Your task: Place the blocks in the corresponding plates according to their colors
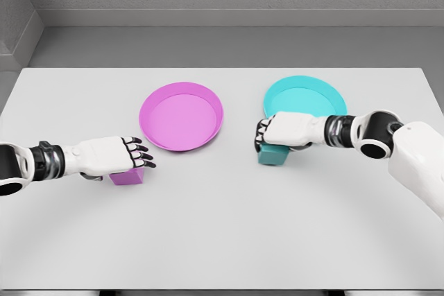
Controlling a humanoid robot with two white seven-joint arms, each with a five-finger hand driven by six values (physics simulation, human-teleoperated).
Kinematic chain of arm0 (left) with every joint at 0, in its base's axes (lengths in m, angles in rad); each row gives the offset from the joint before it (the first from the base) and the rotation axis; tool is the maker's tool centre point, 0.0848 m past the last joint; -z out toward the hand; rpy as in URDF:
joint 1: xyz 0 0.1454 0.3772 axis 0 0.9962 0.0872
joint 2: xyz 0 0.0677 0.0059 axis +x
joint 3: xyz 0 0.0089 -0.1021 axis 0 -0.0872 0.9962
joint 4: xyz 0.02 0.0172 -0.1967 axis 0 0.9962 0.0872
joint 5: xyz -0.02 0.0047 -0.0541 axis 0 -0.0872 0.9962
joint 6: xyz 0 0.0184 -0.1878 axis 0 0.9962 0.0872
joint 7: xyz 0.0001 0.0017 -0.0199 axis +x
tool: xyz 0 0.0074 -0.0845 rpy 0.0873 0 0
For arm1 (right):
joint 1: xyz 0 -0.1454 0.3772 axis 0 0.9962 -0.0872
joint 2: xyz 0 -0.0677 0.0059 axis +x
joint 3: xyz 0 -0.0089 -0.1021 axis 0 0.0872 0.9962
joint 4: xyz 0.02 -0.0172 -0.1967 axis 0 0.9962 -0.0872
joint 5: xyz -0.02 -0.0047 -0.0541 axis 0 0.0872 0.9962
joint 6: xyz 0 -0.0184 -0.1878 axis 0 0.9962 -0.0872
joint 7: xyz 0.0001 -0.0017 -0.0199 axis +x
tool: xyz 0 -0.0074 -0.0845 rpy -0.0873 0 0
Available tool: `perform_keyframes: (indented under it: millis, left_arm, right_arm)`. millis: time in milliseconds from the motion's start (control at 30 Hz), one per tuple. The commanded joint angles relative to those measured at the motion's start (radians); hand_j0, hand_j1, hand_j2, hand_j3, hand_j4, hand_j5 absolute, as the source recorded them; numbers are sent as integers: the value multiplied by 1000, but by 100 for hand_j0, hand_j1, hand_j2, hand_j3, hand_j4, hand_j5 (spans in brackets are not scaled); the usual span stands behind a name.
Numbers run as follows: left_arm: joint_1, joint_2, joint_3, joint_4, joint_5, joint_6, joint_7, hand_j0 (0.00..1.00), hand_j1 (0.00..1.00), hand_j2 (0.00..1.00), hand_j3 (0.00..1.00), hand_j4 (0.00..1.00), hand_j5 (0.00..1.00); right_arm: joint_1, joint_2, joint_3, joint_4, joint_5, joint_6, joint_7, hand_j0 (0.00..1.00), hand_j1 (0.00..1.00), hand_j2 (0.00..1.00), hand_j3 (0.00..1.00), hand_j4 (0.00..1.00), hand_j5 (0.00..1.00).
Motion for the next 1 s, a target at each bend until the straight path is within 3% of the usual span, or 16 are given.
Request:
perform_keyframes:
  millis: [0, 433, 533, 633, 733, 800, 967]
  left_arm:
    - [0, -5, 0, 2, 3, 1, 0, 100, 100, 100, 100, 100, 100]
    - [-2, -15, -5, 12, 5, 1, -19, 100, 100, 100, 100, 100, 100]
    - [-3, -15, -3, 12, 3, 1, -33, 89, 89, 89, 89, 89, 89]
    - [-3, -14, -2, 12, 0, 1, -41, 85, 85, 85, 85, 85, 85]
    - [-5, -12, 0, 12, -1, 1, -76, 64, 64, 64, 64, 64, 64]
    - [-5, -12, 0, 11, 0, 1, -85, 56, 56, 56, 56, 56, 56]
    - [-11, -14, 0, 11, 2, 1, -85, 55, 55, 55, 55, 55, 55]
  right_arm:
    - [0, 0, -1, -12, -6, 2, 0, 61, 61, 61, 61, 61, 61]
    - [-17, 13, -18, -55, -6, 2, 6, 61, 61, 61, 61, 61, 61]
    - [-17, 2, -47, -54, -6, 2, 6, 61, 61, 61, 61, 61, 61]
    - [-17, -12, -72, -49, -6, 2, 6, 60, 60, 60, 60, 60, 60]
    - [-28, -15, -92, -43, -2, 2, 6, 60, 60, 60, 60, 60, 60]
    - [-31, -17, -99, -29, 1, 2, 6, 61, 61, 61, 61, 61, 61]
    - [-48, -15, -105, 34, 1, 2, 6, 61, 61, 61, 61, 61, 61]
